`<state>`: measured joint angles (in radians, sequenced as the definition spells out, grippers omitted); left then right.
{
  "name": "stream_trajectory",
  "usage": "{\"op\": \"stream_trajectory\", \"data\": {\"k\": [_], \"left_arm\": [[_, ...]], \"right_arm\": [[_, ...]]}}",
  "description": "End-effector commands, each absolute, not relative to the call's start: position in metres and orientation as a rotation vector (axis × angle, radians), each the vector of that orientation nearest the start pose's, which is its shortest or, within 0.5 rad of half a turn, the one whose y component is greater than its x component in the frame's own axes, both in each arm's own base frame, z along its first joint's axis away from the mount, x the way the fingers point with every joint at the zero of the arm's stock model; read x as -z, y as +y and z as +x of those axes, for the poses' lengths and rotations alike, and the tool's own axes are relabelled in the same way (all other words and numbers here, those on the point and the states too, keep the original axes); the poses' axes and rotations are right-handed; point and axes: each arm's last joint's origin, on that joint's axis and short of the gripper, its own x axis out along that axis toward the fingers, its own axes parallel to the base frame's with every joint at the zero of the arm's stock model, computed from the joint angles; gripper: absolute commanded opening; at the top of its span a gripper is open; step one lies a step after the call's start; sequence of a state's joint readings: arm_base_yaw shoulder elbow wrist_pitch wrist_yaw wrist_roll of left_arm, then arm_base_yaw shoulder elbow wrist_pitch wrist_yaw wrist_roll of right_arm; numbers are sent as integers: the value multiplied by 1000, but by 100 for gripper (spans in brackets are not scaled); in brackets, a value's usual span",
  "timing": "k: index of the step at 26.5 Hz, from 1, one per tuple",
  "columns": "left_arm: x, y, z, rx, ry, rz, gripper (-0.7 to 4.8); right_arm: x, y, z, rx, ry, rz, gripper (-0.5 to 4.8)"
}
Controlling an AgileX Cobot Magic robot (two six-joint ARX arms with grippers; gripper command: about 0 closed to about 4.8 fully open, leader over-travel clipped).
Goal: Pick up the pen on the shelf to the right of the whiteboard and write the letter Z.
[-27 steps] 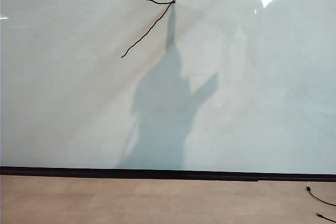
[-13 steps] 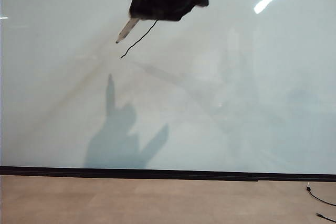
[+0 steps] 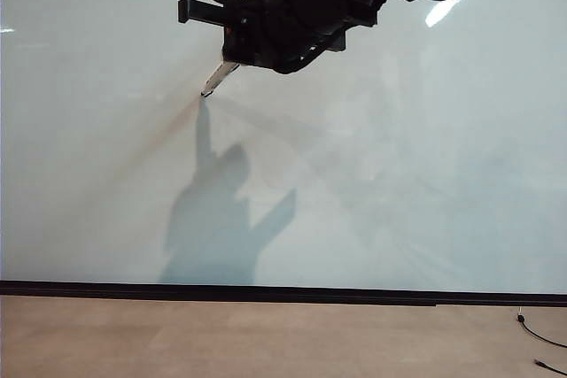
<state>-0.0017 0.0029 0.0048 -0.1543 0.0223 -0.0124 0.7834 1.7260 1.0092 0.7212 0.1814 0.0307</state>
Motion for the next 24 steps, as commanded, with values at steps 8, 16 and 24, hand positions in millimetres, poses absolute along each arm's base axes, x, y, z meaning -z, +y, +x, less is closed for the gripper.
{"op": "stream_trajectory", "data": {"k": [8,16,24], "left_arm": [[-151,-1,96,24,146,-9,-5],[-151,-1,96,24,146,-9,-4],[-151,-1,96,24,146,-9,-4]], "right_arm": [[-254,259,279,-558,-12,49,-6],[-253,257,280,-549,2,41,-6],[-255,252,282,-538,-1,41,-6]]}}
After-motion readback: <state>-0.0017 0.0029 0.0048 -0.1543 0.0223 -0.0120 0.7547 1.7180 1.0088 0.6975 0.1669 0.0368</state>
